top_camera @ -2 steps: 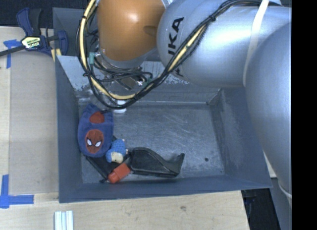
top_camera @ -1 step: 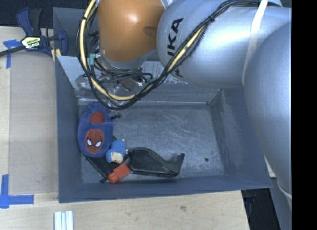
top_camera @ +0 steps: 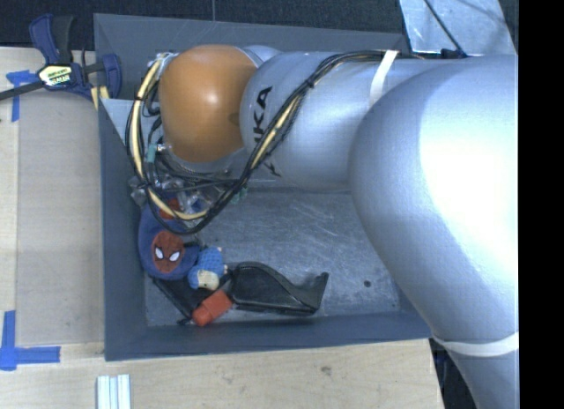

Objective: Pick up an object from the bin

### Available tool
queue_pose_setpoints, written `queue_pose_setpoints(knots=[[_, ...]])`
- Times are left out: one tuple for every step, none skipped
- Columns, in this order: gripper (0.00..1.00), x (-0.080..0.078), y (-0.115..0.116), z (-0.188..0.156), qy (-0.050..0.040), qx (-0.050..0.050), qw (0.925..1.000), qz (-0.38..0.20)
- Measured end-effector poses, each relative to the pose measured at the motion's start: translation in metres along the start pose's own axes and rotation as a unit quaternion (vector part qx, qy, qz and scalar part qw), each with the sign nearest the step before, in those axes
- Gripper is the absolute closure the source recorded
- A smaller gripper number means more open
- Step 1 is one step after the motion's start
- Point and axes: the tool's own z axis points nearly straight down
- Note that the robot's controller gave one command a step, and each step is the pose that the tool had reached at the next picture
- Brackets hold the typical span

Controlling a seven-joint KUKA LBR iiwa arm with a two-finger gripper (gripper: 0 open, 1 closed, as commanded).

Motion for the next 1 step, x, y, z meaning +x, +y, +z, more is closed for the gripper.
queue_pose_setpoints(knots=[[0.00, 0.0247, 0.0122, 0.0205, -0.0074, 0.007, 0.9859, -0.167]])
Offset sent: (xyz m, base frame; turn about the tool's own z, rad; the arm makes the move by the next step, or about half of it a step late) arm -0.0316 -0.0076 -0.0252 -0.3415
